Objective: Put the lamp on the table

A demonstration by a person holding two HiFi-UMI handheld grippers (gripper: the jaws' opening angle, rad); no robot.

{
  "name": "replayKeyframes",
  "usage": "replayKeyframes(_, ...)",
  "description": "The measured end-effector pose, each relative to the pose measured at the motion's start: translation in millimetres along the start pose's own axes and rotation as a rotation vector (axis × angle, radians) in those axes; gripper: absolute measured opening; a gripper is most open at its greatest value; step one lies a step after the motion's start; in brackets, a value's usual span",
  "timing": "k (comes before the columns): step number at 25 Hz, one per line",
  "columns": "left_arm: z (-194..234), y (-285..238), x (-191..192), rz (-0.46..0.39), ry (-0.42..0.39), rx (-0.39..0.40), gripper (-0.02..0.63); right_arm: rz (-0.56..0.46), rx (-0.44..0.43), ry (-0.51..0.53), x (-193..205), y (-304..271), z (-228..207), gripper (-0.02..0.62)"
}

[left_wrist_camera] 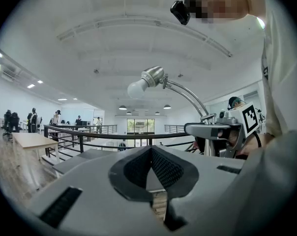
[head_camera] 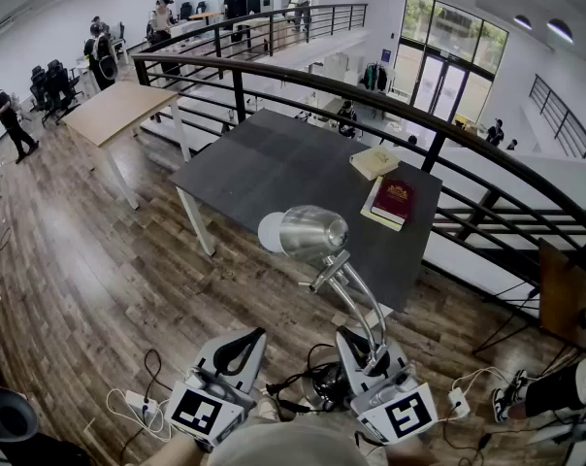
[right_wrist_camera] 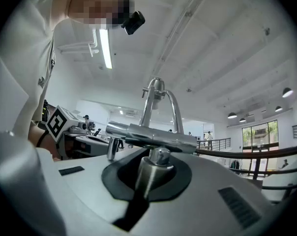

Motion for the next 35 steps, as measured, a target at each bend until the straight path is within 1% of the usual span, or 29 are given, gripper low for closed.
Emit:
replayKeyframes(3,1.5,2.6,-0.2,-0.006,0.0,-0.009,0.005,0.009,-0.001,0.033,1.2,-0.2,0.0,-0.003)
replayKeyframes(8,4.0,0.3,-7.2,-0.057,-0.001,-0.027,0.005,0.003,-0.007,0.029,-0.7,0.7,-2.7,-0.003)
replayKeyframes(12,2.9,0.0,-4.2,-0.025,0.003,-0.014,0.005,-0.006,-0.008,0.014,-1.2,0.8,-3.7,-0.003)
replayKeyframes(16,0.1,-5.8,-5.0,-0.05,-0.004,-0.019,0.005,-0.009,-0.012,0.008,-0.6,3.3,-9.6,-0.003)
replayKeyframes(19,-2.3,-10.4,-4.0,-0.052,-0.006,-0.02,0.005,-0.015,-0.012,-0.008,0.4,4.8,-14.6,-0.003)
replayKeyframes(23,-6.5,-12.8,-0.1,-0.008,0.002,-0.015,0.005,-0.003,-0.027,-0.008,1.5,6.6,-18.0,-0.003)
replayKeyframes(29,-17.2,-22.0,2.4,0.016,0.004,-0.019,0.005,0.011,-0.048,-0.009,3.5,12.6,-27.1,-0.003)
replayKeyframes(34,-23.7,-31.6,-0.9,-0.008,0.0,-0.035,0.005,0.016,-0.052,-0.029,5.4,18.5,-38.3,-0.003)
replayKeyframes(35,-25.1,-33.7,0.1,-0.001,0.003,-0.036,0.005,0.018,-0.052,-0.033,6.3,19.5,-41.4,-0.003)
Point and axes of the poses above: the fingertips, and each gripper's own axes: y backward along the fingers, z to its left, x out of its underside, the point moved 5 cm from there along y, backward along the fingers, and after that the axes turned 12 degrees about -y, right-handed, at the moved point
